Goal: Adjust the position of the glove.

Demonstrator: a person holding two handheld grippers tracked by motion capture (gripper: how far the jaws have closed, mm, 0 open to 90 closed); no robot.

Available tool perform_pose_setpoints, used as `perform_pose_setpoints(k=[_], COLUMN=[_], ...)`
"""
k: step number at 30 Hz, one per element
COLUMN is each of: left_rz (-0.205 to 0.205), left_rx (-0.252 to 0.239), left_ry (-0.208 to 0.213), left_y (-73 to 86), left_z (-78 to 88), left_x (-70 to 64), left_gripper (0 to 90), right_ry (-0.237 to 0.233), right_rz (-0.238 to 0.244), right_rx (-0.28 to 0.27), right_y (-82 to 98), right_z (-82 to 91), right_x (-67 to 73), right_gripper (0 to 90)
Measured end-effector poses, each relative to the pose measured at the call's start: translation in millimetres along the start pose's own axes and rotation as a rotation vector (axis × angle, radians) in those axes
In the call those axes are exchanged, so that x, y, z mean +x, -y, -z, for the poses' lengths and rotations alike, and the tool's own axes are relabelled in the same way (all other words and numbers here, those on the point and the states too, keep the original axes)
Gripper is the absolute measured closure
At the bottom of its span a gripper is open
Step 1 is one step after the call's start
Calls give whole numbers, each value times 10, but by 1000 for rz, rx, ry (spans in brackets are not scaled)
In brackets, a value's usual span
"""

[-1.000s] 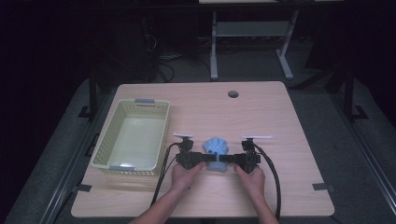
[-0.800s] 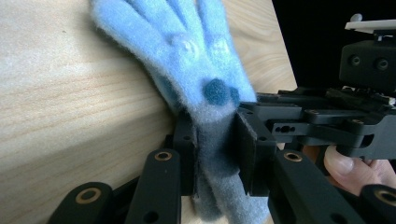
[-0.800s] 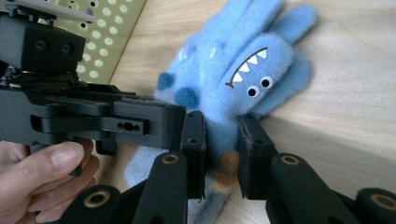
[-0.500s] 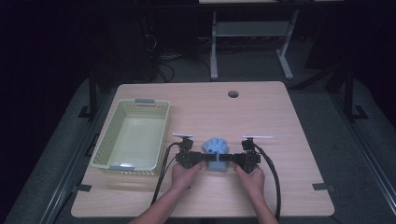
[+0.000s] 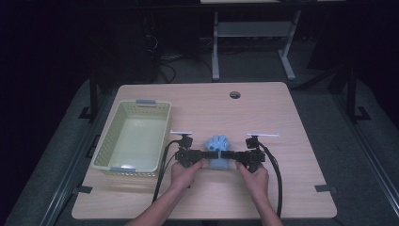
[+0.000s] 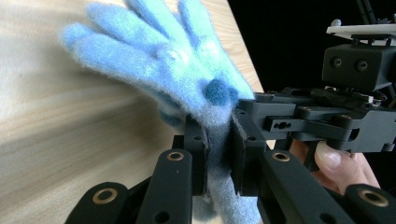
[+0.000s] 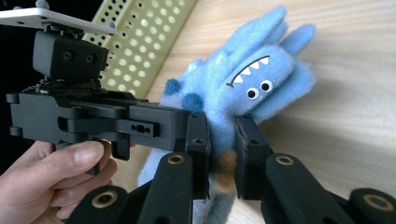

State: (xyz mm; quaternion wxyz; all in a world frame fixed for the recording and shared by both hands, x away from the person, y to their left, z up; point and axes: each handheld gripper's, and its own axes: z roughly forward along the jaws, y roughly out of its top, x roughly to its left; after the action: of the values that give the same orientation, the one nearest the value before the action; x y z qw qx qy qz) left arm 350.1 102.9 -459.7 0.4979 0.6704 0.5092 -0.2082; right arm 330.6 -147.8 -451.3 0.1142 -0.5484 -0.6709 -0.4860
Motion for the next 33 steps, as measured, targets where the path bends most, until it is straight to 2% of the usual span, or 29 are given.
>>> perform_pose_setpoints(k=[6, 14, 25, 33], left_rz=[-26, -54, -55, -50], left_rx=[-16, -31, -52, -60], left_ry=[3, 17, 35, 57], left_y=[-53, -148, -243, -299], left_z=[71, 239, 479, 607], left_x=[-87, -174, -225, -197], left_gripper=[784, 791, 795, 806], right_ry=[-16, -34, -55, -61], right_rz=[3, 36, 82, 99], right_rx=[-18, -33, -42, -41], right_y=[-42, -143, -278, -362], right_z=[44, 70, 41, 0], right_x=[76, 237, 472, 602], right_gripper=[781, 782, 782, 782])
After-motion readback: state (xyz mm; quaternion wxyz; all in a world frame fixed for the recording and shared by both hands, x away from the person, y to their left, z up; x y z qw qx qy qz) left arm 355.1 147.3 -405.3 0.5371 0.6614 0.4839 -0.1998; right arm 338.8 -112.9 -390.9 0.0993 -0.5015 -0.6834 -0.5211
